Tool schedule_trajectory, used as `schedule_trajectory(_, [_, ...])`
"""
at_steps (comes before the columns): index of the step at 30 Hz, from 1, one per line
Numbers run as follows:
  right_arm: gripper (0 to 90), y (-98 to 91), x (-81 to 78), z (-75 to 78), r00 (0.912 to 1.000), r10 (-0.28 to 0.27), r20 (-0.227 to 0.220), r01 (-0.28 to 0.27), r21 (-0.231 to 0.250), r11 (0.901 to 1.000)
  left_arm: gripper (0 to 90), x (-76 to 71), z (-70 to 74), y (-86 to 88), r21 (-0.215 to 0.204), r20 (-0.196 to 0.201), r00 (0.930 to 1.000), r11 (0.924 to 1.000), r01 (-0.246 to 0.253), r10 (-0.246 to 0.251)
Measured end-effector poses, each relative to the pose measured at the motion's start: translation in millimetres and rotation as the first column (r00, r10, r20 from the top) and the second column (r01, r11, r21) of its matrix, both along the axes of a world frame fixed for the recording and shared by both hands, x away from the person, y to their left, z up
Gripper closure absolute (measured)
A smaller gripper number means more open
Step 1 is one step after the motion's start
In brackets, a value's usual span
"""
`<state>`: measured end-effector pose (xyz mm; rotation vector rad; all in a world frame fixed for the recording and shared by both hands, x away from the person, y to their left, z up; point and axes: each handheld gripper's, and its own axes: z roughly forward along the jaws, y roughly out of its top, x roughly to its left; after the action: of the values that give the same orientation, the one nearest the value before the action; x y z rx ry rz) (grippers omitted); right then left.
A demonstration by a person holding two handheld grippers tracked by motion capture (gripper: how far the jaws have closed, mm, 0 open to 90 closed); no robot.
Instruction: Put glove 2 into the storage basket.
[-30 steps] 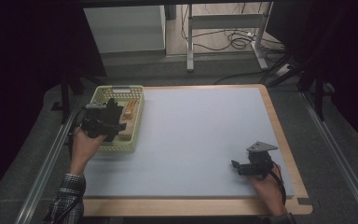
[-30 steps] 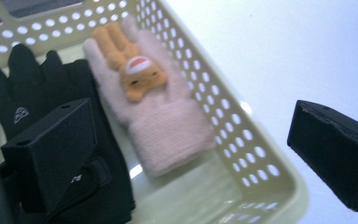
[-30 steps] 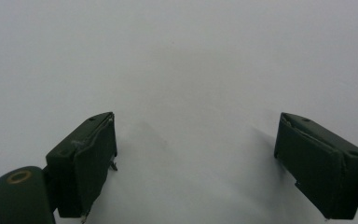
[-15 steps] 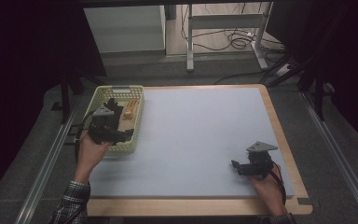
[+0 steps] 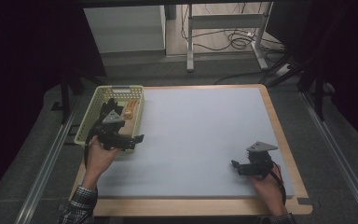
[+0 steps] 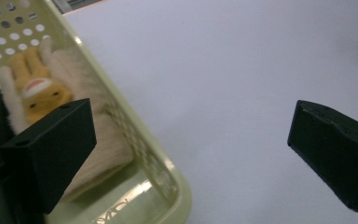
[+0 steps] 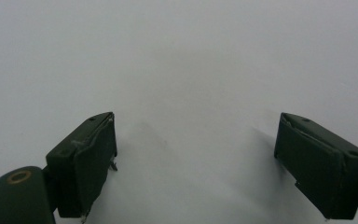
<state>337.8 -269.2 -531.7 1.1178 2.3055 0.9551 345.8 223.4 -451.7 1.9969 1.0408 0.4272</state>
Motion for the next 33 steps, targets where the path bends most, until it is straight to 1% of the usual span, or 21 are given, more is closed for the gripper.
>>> schedule_trajectory(6, [12.6,0.0,0.0,0.0,1.0000,0.000,0.000,0.000,0.000,1.0000,1.4,-4.9,-4.1,-14.3,0.013,0.014,0.9994,0.9994,0.031,-0.031])
schedule_trajectory(13, [12.7,0.0,0.0,0.0,1.0000,0.000,0.000,0.000,0.000,1.0000,1.0,-10.8,-9.0,-29.9,0.013,0.023,0.9974,0.9976,0.068,-0.069])
schedule_trajectory(19, [12.6,0.0,0.0,-0.1,1.0000,0.000,0.000,0.000,0.000,1.0000,0.5,-14.9,-13.9,-41.6,0.006,0.022,0.9954,0.9956,0.093,-0.093])
schedule_trajectory(23, [12.6,0.0,0.0,-0.1,1.0000,0.000,0.001,0.000,0.000,1.0000,0.2,-17.8,-17.5,-49.0,-0.021,0.019,0.9941,0.9940,0.107,-0.107])
schedule_trajectory(27, [12.6,-0.1,0.0,0.0,1.0000,0.001,0.001,-0.001,0.000,1.0000,0.1,-20.0,-22.2,-56.4,-0.030,0.016,0.9919,0.9915,0.127,-0.126])
schedule_trajectory(29, [12.7,0.0,0.0,-0.1,1.0000,0.001,0.001,-0.001,0.000,1.0000,0.0,-21.3,-25.2,-61.0,-0.027,0.016,0.9901,0.9898,0.140,-0.139])
schedule_trajectory(31, [12.6,0.0,0.0,-0.1,1.0000,0.001,0.001,-0.001,0.000,1.0000,0.0,-22.7,-28.0,-65.5,-0.013,0.020,0.9890,0.9891,0.147,-0.147])
schedule_trajectory(33, [12.6,0.0,0.0,-0.1,1.0000,0.001,0.001,-0.001,0.000,1.0000,0.0,-23.9,-31.6,-69.9,-0.016,0.018,0.9872,0.9872,0.159,-0.159])
